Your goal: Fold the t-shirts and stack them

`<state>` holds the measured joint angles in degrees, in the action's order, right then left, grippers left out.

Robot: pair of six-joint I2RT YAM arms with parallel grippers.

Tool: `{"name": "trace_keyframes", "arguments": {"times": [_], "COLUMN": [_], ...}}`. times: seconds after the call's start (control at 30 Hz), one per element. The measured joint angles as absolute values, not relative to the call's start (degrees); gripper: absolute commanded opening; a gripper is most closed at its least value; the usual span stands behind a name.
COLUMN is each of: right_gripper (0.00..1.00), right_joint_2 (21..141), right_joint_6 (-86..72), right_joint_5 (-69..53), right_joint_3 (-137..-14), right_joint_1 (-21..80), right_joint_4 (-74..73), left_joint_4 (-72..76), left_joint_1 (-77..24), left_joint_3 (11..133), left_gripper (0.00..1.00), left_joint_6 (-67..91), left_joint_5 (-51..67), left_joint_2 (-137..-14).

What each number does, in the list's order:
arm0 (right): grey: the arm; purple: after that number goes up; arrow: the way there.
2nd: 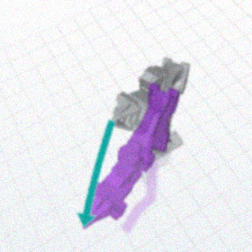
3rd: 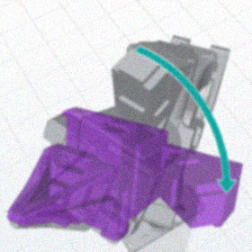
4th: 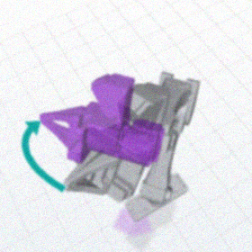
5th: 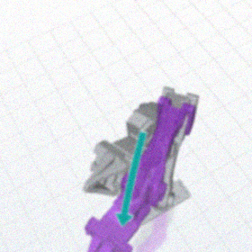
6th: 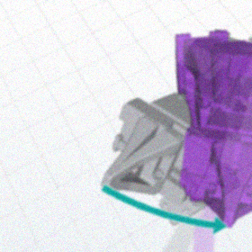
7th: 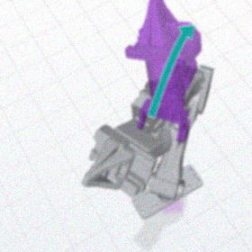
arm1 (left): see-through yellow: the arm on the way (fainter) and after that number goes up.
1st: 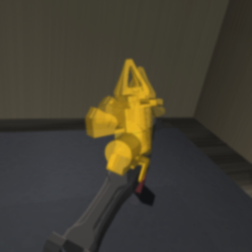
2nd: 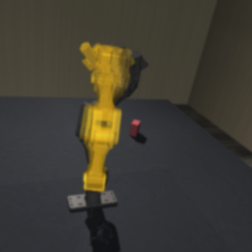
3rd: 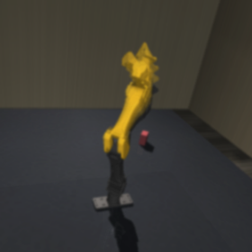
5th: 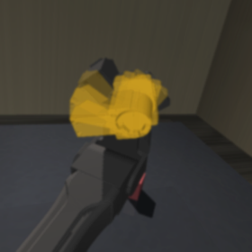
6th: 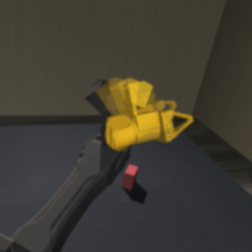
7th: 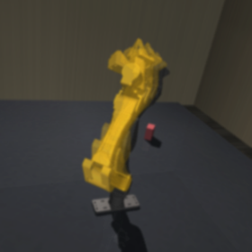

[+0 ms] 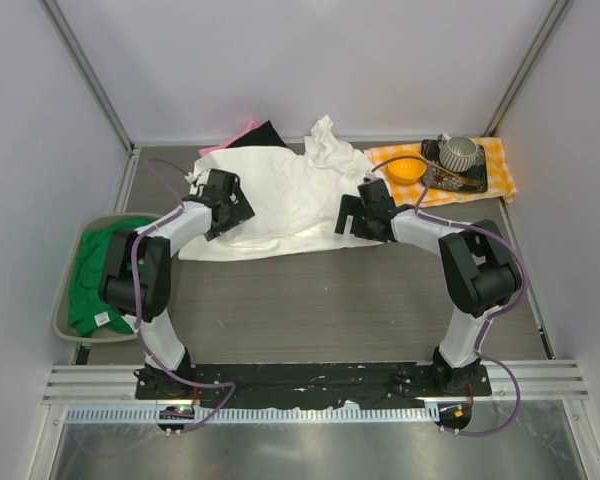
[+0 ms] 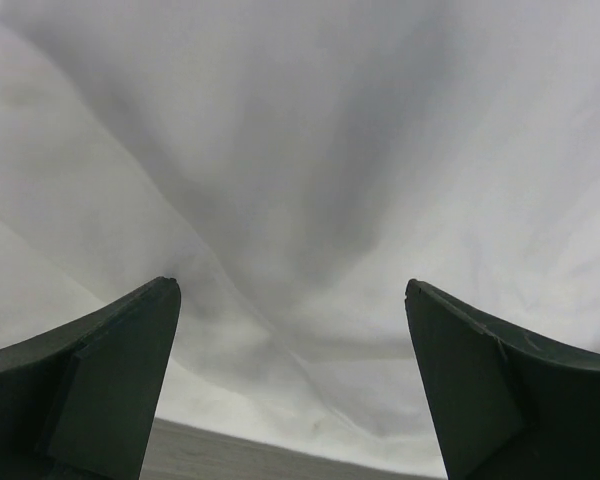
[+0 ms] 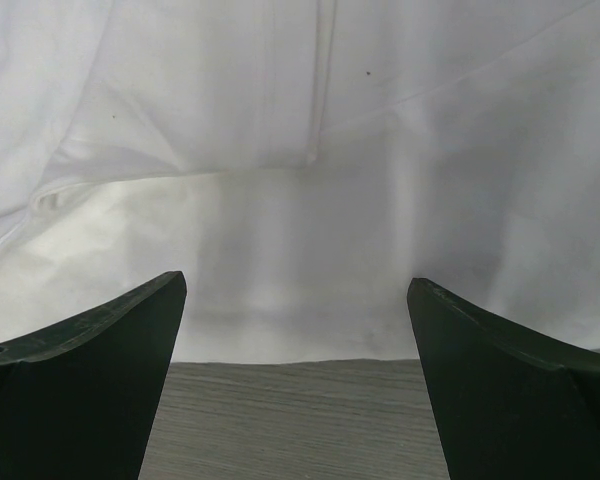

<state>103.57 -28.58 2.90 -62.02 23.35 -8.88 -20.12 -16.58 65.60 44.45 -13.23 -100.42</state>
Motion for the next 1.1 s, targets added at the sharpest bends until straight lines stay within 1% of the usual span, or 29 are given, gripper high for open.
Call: {"name": "trace_keyframes", "arguments": {"times": [0.13, 0.27, 0.4, 0.5, 0.7, 0.8, 0.97, 1.1], "right_gripper": [1.0, 1.0, 1.0, 1.0, 1.0, 1.0, 1.0, 1.0], "right_joint_2": [103.5, 103.5, 103.5, 103.5, 103.5, 103.5, 103.5, 103.5], "right_joint_6": [-28.6, -28.6, -28.6, -28.6, -28.6, -28.6, -28.6, -28.5], "right_joint_5": [2.9, 2.9, 2.9, 2.9, 2.9, 2.9, 3.1, 3.1], "right_joint_3": [-61.8, -61.8, -61.6, -61.5, -61.5, -61.5, -61.6, -61.6], "right_joint_1": [23.4, 23.4, 23.4, 23.4, 23.4, 23.4, 23.6, 23.6], "right_joint_4": [-8.5, -8.3, -7.9, -7.7, -7.7, -7.7, -7.9, -8.1], "left_joint_4": [-19.7, -19.6, -19.9, -20.9, -22.7, -22.2, -19.9, -16.9], "left_joint_1": [-12.2, -8.3, -7.5, -8.3, -12.5, -14.7, -16.2, -16.2], "left_joint_3": [68.7, 70.0, 72.7, 71.7, 65.2, 60.4, 52.0, 48.9], "left_gripper": [1.0, 1.0, 1.0, 1.0, 1.0, 1.0, 1.0, 1.0], "left_joint_6": [43.9, 42.8, 42.4, 43.2, 46.1, 47.7, 49.8, 50.5], "left_joint_5": [-14.8, -17.4, -18.5, -18.6, -18.3, -17.7, -14.9, -14.0], "left_joint_2": [-104.2, -104.8, -104.1, -100.2, -86.0, -81.7, -81.8, -83.7]}}
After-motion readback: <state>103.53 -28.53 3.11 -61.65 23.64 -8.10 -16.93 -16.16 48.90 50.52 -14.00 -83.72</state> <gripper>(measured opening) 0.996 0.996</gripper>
